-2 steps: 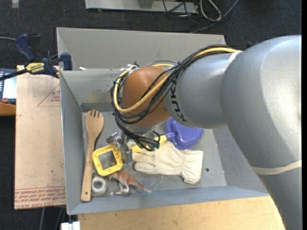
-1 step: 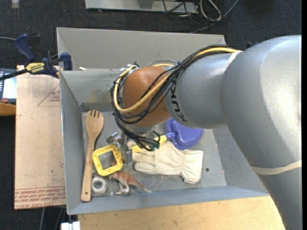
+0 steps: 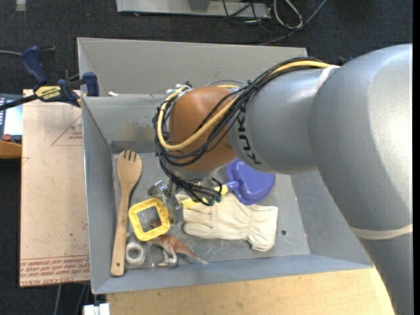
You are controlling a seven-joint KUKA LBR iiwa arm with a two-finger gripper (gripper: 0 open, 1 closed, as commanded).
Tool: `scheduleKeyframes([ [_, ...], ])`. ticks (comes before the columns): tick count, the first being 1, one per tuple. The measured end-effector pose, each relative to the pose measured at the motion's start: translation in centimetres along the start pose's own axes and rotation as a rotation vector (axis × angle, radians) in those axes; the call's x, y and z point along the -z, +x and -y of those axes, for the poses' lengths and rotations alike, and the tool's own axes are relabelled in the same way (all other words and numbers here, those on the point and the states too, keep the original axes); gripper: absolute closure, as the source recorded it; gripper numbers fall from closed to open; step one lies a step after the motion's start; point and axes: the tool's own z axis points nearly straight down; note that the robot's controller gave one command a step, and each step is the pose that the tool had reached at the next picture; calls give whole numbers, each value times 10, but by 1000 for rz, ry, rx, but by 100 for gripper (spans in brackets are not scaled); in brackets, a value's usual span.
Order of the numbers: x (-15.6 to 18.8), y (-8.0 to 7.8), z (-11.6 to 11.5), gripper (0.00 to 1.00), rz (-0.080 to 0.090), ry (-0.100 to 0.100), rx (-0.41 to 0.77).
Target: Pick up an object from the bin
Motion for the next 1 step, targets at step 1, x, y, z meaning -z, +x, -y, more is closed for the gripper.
scheduleKeyframes([
  [1, 36, -1, -1, 100, 0, 0, -1],
])
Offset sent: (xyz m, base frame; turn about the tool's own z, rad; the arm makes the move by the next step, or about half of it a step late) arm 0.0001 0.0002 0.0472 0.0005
